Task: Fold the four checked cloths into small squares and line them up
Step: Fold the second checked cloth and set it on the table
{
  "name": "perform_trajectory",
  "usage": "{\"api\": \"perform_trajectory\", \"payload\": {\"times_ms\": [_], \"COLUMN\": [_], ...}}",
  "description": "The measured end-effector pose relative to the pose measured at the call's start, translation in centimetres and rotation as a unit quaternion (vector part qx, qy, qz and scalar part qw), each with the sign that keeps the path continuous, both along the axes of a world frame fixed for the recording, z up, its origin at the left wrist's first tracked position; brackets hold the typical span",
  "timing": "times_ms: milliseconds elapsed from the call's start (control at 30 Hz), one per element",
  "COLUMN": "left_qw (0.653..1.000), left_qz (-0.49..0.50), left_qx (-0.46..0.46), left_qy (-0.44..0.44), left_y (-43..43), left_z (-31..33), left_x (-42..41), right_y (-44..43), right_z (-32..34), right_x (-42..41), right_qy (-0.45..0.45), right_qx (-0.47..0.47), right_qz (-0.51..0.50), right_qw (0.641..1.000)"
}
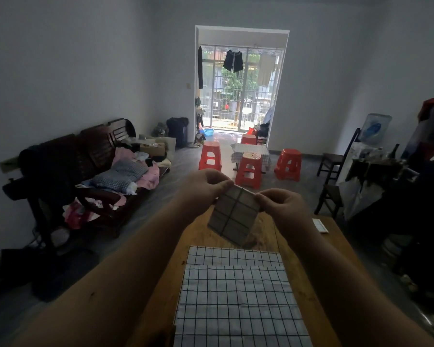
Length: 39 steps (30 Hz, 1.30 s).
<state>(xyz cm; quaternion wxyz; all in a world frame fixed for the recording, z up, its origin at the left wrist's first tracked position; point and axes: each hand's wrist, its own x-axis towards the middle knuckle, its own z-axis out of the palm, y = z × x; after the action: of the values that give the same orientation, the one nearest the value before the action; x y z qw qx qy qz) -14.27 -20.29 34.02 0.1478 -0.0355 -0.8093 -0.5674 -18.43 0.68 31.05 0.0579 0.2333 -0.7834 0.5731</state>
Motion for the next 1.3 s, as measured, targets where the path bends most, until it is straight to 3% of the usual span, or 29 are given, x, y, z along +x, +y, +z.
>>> {"api": "perform_trajectory", "payload": {"times_ms": [133, 433, 600, 733, 1000, 1300], "left_qw": [0.996, 0.979, 0.954, 0.946, 0.93, 0.865], "left_qz": [-0.002, -0.057, -0.157, -0.194, -0.254, -0.369], "left_qx": [0.081, 0.163, 0.119, 0.08, 0.052, 0.055], "left_qy": [-0.028, -0.11, -0.225, -0.245, -0.261, -0.335], "left_y": [-0.1, 4.4, 9.7, 15.4, 33.7, 62.7], "left_z": [-1.4, -8.0, -12.0, -14.0, -16.7, -19.3], "left_x": [0.0, -0.1, 1.4, 3.4, 8.9, 19.2], "right_y": [-1.3, 2.1, 7.3, 12.7, 29.4, 56.0], "right_z": [-2.1, -8.0, -9.9, -11.1, -14.3, -17.7], "right_x": [2.0, 6.7, 10.3, 13.4, 22.0, 34.6], "right_qy": [-0.105, -0.173, -0.214, -0.241, -0.268, -0.234], "right_qx": [-0.108, -0.071, -0.109, -0.124, -0.154, -0.168], "right_qz": [-0.002, -0.143, -0.228, -0.276, -0.359, -0.516], "right_qw": [0.989, 0.972, 0.943, 0.922, 0.88, 0.807]}}
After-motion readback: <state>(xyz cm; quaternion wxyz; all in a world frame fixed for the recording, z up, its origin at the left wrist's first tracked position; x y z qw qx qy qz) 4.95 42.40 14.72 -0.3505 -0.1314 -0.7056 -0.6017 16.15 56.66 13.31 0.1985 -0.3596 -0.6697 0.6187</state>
